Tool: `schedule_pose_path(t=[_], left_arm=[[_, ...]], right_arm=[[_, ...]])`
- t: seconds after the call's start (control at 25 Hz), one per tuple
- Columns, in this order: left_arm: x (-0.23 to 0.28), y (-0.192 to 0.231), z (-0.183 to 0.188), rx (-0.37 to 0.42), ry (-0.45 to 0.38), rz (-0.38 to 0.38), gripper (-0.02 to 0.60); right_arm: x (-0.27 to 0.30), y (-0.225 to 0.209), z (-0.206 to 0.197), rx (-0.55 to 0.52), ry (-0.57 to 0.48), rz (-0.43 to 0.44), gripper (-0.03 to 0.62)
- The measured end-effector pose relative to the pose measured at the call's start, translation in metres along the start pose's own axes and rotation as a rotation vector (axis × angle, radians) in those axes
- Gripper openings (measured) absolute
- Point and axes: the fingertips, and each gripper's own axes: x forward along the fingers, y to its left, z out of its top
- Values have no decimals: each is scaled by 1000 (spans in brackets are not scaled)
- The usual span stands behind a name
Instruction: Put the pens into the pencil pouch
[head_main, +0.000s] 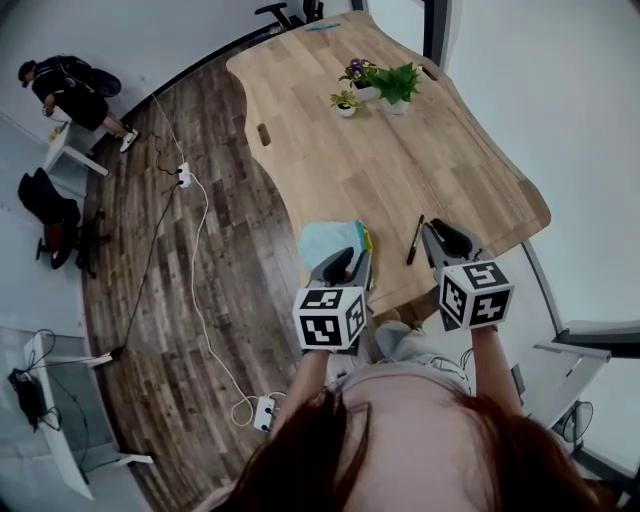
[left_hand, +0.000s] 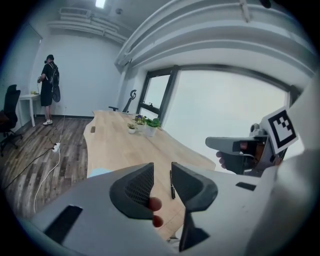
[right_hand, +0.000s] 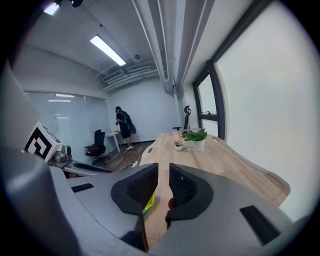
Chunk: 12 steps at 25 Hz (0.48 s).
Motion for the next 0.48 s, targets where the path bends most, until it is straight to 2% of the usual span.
schedule_pose_path(t=[0.48], left_arm=[[64, 41, -46, -104, 172, 121, 123]], right_arm=[[70, -47, -68, 113, 247, -38, 80]])
